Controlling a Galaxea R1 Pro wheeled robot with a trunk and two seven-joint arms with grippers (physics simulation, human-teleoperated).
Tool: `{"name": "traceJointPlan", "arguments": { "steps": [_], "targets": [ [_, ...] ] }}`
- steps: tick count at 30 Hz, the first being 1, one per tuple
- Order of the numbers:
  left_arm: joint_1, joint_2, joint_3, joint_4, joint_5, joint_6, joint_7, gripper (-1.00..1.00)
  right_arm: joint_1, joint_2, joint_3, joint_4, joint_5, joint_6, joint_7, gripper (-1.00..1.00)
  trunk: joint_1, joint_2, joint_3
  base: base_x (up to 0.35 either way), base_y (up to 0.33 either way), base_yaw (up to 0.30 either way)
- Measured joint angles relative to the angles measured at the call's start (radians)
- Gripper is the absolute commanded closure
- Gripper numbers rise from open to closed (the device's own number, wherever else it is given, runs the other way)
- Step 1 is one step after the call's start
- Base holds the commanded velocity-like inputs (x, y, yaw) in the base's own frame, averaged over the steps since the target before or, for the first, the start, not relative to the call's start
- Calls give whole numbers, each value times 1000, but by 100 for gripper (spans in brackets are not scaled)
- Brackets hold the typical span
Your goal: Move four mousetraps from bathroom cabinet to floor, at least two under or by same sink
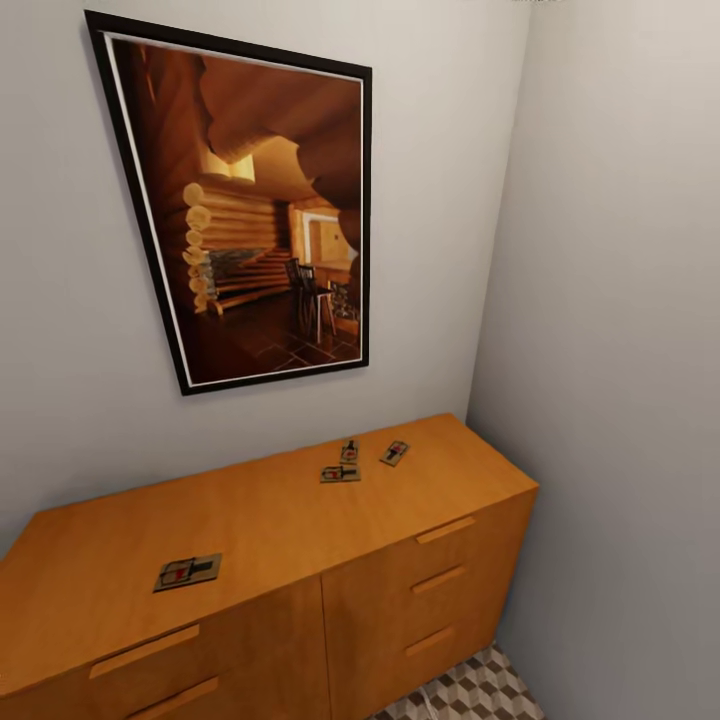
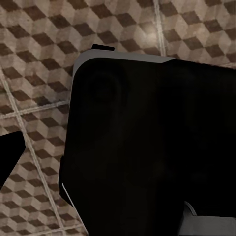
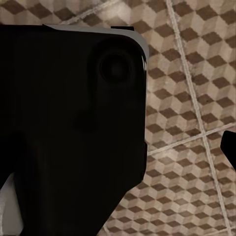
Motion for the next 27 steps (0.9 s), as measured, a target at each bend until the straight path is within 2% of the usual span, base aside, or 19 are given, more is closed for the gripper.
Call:
{"name": "traceJointPlan", "arguments": {
  "steps": [27],
  "targets": [
    [0,0,0,0,0,0,0,-100,0,-1,2,0,1,3,0,-100,-104,189,85,0,0,0]
  ]
}}
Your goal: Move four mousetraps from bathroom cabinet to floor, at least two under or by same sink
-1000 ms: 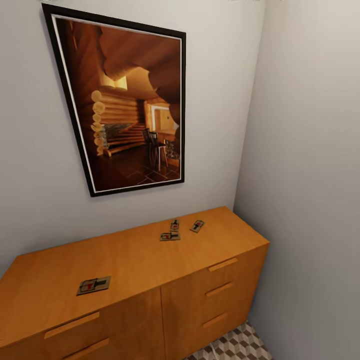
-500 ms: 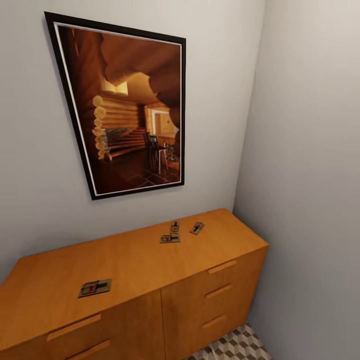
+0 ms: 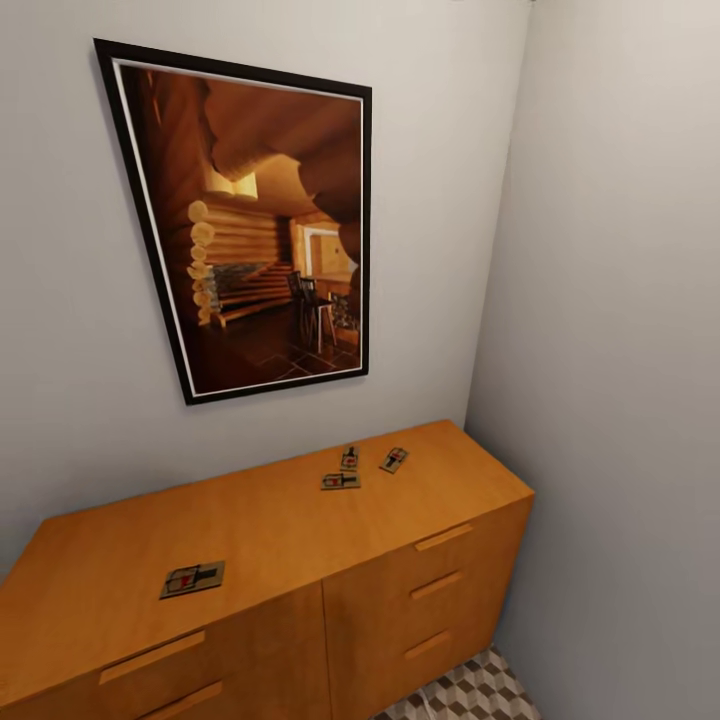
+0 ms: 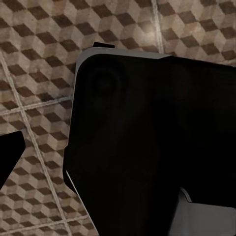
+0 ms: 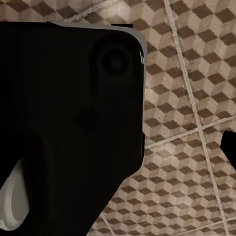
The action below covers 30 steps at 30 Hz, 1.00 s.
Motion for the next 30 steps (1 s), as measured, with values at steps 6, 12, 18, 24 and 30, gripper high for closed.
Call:
{"name": "traceJointPlan", "arguments": {
  "steps": [6,12,18,24,30],
  "targets": [
    [0,0,0,0,0,0,0,-100,0,1,0,0,0,0,0,-100,-23,42,19,0,0,0],
    [0,0,0,0,0,0,0,-100,0,2,-3,0,-2,0,0,-100,-46,84,38,0,0,0],
    [0,0,0,0,0,0,0,-100,0,1,-4,0,-3,0,0,-100,-69,126,57,0,0,0],
    [0,0,0,0,0,0,0,-100,0,1,-4,0,-3,0,0,-100,-92,168,75,0,0,0],
    [0,0,0,0,0,0,0,-100,0,0,-3,0,-3,1,0,-100,-115,210,94,0,0,0]
  ]
}}
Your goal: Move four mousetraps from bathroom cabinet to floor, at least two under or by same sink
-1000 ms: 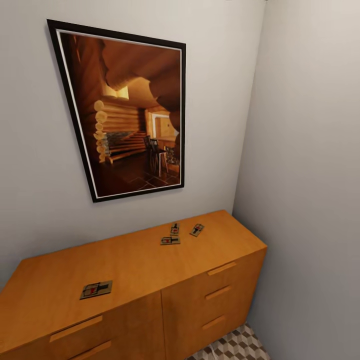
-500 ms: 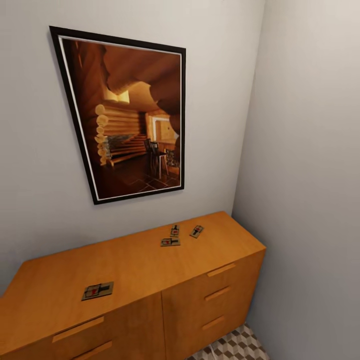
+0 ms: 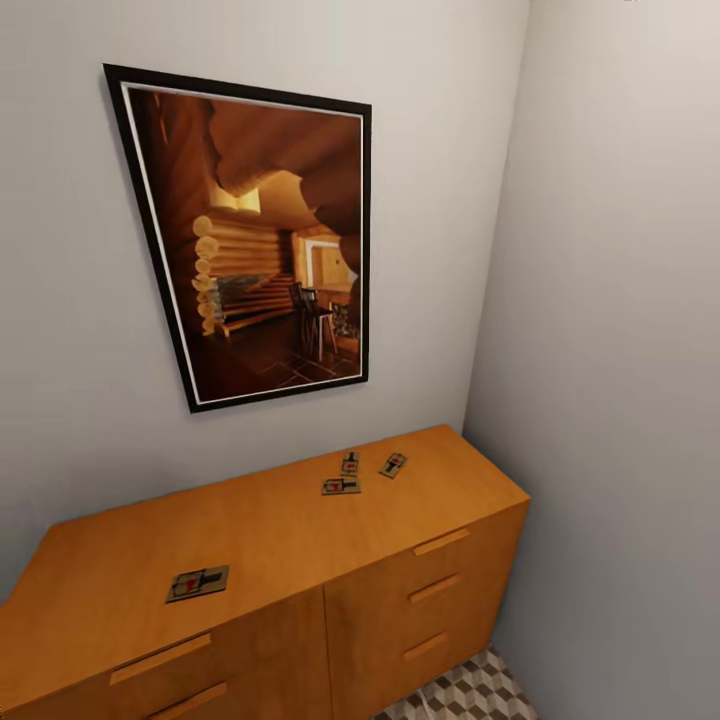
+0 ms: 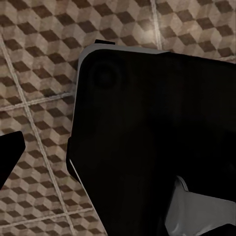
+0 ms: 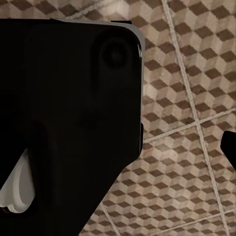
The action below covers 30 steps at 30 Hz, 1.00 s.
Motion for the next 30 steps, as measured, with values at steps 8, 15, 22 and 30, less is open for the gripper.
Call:
{"name": "traceJointPlan", "arguments": {
  "steps": [8,15,22,30],
  "targets": [
    [0,0,0,1,0,0,0,-100,0,-1,2,0,0,0,0,-100,-31,56,25,0,0,0],
    [0,0,0,0,0,0,0,-100,0,-2,2,0,0,0,0,-100,-58,105,47,0,0,0],
    [0,1,0,0,0,0,0,-100,0,-2,2,0,0,0,0,-100,-85,154,69,0,0,0],
    [0,1,0,-1,0,1,0,-100,0,-2,2,-1,0,0,0,-100,-104,189,84,0,0,0]
  ]
}}
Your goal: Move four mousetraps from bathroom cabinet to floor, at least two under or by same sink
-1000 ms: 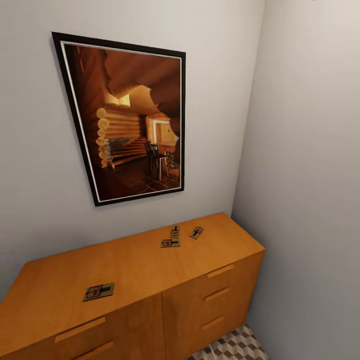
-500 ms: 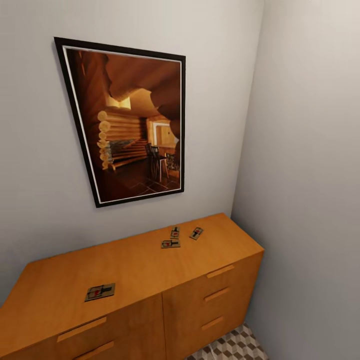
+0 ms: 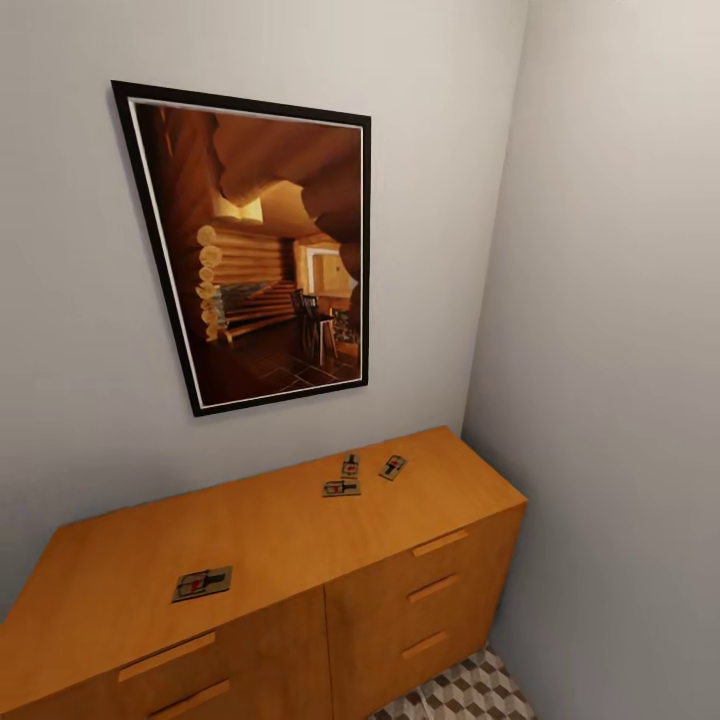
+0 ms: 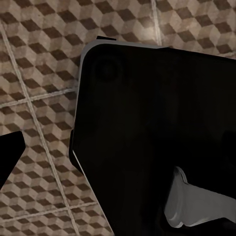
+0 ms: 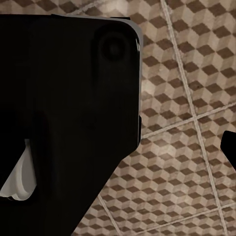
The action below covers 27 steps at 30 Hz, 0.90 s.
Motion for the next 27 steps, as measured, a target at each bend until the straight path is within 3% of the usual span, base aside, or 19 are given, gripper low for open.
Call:
{"name": "traceJointPlan", "arguments": {
  "steps": [27],
  "targets": [
    [0,-1,0,0,-1,0,0,-100,0,1,0,0,0,0,0,-100,0,0,0,0,0,0]
  ]
}}
